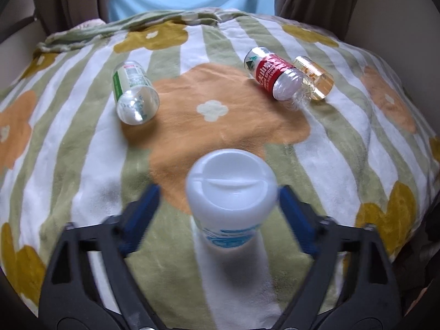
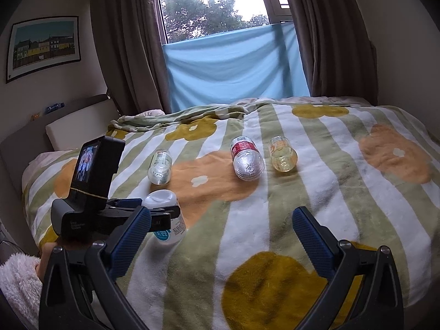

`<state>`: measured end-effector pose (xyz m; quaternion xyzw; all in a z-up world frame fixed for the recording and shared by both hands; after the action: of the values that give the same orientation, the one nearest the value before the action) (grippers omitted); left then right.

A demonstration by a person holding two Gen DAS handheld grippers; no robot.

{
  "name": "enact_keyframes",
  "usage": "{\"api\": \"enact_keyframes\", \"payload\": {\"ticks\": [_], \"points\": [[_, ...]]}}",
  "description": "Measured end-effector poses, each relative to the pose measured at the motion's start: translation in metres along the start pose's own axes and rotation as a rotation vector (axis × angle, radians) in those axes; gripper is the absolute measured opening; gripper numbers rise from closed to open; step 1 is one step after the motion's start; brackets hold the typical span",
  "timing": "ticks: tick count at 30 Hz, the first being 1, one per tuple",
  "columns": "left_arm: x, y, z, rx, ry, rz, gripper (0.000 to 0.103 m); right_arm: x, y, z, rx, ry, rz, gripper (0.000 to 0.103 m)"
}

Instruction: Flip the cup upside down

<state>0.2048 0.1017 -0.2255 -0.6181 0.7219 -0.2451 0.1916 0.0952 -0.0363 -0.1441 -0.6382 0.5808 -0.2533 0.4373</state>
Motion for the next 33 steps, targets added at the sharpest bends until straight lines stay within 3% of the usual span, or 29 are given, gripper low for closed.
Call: {"api": "enact_keyframes", "payload": {"ticks": [9,15,19,26,33], "points": [[0.005,-0.002,-0.010,0.039,0.016,0.027,0.100,-0.002,-0.003,0.001,0.004,0.010,-0.007,0.103],[-0.009,-0.015,-0.046,0.110,0.028,-0.004,0.100,-0.010,-0.018,0.000,0.021,0.031,-0.023,0.103],[-0.028,-0.034,-0.093,0.209,0.042,-0.039,0.100,-0.018,-0.046,-0.007,0.071,0.062,-0.040,0.103],[-0.074,-0.064,-0.204,0.492,-0.006,-0.049,0.103,-0.041,-0.109,-0.030,0.205,0.126,-0.095,0.103],[-0.101,-0.054,-0.252,0.621,-0.109,-0.012,0.103,-0.066,-0.121,-0.040,0.259,0.201,-0.120,0.103]]}}
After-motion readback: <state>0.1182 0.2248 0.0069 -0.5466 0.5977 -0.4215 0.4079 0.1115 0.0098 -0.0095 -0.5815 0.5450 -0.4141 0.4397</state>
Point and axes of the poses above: each gripper's, at about its wrist camera, not at the fingertips, and z roughly the way its jaws point, x to its right, y to its underside, the point moved 10 cm from there along z, roughly the way its jaws point, and after that the axes turned 3 degrees about -x, right-handed, at the moved point
